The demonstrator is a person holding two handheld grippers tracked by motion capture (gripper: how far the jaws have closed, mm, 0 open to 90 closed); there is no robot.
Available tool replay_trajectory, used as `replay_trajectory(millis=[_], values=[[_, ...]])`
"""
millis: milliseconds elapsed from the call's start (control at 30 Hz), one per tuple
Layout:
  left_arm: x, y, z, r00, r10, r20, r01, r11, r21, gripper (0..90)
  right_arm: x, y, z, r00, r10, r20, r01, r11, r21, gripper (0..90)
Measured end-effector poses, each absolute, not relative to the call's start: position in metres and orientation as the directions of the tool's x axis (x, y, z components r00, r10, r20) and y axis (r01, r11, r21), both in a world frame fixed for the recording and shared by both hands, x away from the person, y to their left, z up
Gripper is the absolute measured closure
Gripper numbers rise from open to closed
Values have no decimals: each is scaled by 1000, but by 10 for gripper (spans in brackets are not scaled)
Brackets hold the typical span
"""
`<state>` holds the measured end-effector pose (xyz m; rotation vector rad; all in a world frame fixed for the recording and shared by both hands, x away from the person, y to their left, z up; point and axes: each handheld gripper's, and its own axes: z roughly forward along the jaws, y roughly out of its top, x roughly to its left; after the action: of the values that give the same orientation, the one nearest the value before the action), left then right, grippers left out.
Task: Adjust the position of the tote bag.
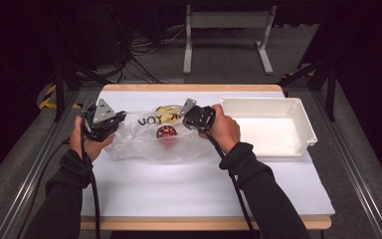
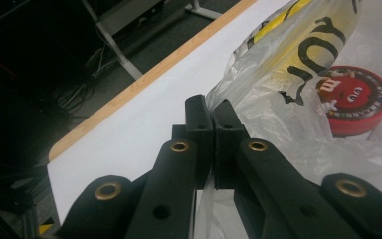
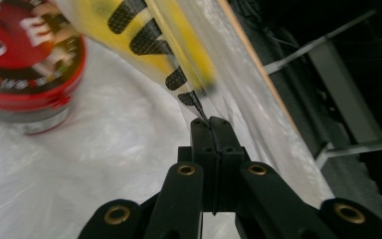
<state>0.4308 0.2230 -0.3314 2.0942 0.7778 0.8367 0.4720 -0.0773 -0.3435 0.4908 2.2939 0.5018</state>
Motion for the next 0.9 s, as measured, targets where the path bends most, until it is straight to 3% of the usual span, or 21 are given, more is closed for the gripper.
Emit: replay_trajectory(millis=[200, 433, 567, 733, 900], values=[[442, 223, -323, 573, 730, 372, 262, -593, 761, 883, 480, -70, -330, -621, 495, -607, 204, 851, 485, 900], [449, 230, -315, 557, 748, 360, 285, -580, 763, 863, 488, -67, -322, -614, 516, -597, 209, 836, 507, 900], [453, 235, -323, 572, 755, 321, 322, -566, 759, 729, 489, -64, -326, -630, 513, -583, 219, 837, 501, 900], [446, 243, -321, 586, 763, 274, 301, -519, 800, 654, 489, -65, -330, -658, 514, -550, 227, 832, 507, 900], [438, 249, -297, 630, 750, 199, 249, -438, 864, 571, 487, -62, -332, -669, 513, -538, 229, 831, 508, 900]])
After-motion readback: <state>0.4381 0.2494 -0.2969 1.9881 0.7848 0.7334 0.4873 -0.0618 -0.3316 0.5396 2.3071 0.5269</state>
